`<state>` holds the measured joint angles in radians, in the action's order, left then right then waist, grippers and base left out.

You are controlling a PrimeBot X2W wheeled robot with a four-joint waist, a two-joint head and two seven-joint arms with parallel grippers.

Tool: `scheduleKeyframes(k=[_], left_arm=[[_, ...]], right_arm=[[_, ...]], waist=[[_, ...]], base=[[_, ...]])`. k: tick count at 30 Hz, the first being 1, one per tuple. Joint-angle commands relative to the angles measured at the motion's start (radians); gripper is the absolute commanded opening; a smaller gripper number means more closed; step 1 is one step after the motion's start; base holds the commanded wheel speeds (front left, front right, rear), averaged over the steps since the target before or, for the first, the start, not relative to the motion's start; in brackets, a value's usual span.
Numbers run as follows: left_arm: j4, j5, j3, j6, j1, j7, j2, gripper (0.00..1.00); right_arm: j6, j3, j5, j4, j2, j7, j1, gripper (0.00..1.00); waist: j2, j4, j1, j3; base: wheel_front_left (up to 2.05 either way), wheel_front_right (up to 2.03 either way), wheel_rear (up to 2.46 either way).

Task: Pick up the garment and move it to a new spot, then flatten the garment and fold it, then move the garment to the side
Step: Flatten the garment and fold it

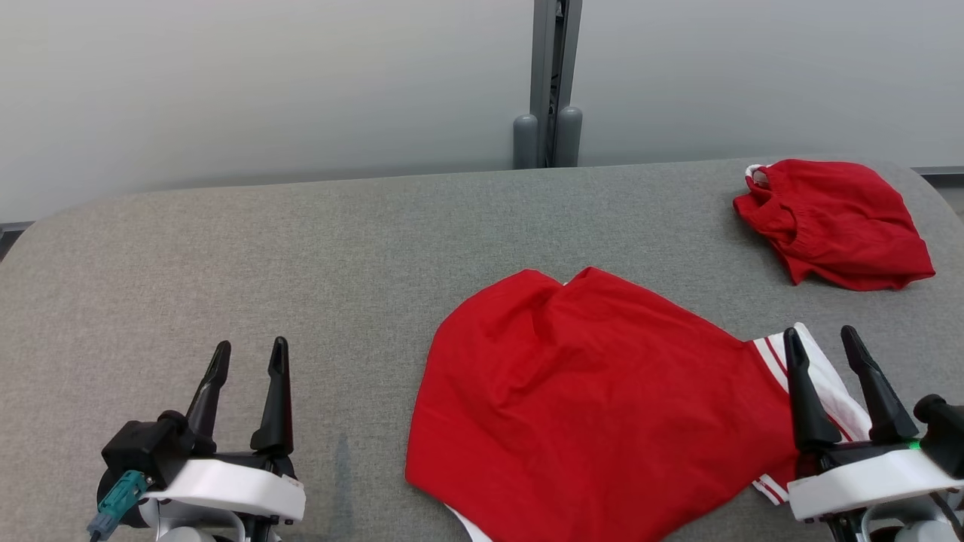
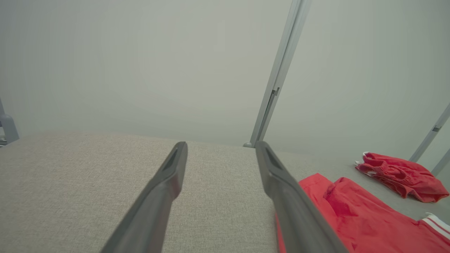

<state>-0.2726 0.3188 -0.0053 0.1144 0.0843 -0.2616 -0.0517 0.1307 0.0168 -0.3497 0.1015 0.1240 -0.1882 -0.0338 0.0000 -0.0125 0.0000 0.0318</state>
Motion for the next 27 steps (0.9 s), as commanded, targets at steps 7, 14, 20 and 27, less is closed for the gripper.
scheduleKeyframes(k=[7, 14, 20, 27], left_arm=[[0.003, 0.008, -0.005, 0.003, -0.002, -0.004, -0.003, 1.00], [-0.006, 0.011, -0.014, 0.004, 0.002, -0.004, -0.002, 1.00], [-0.010, 0.012, -0.014, 0.002, 0.003, -0.004, -0.001, 1.00], [-0.011, 0.011, -0.014, 0.002, 0.005, -0.004, -0.001, 1.00]], right_arm=[[0.000, 0.089, -0.037, 0.047, 0.028, -0.073, -0.037, 1.00], [0.000, 0.103, -0.046, 0.048, 0.034, -0.079, -0.054, 1.00], [0.000, 0.101, -0.047, 0.043, 0.034, -0.079, -0.049, 1.00], [0.000, 0.106, -0.052, 0.036, 0.035, -0.078, -0.051, 1.00]], waist=[[0.0000, 0.002, 0.0000, 0.004], [0.0000, 0.006, 0.0000, 0.004], [0.0000, 0.008, 0.0000, 0.005], [0.0000, 0.003, 0.0000, 0.010]], base=[[0.00, 0.00, 0.00], [0.00, 0.00, 0.00], [0.00, 0.00, 0.00], [0.00, 0.00, 0.00]])
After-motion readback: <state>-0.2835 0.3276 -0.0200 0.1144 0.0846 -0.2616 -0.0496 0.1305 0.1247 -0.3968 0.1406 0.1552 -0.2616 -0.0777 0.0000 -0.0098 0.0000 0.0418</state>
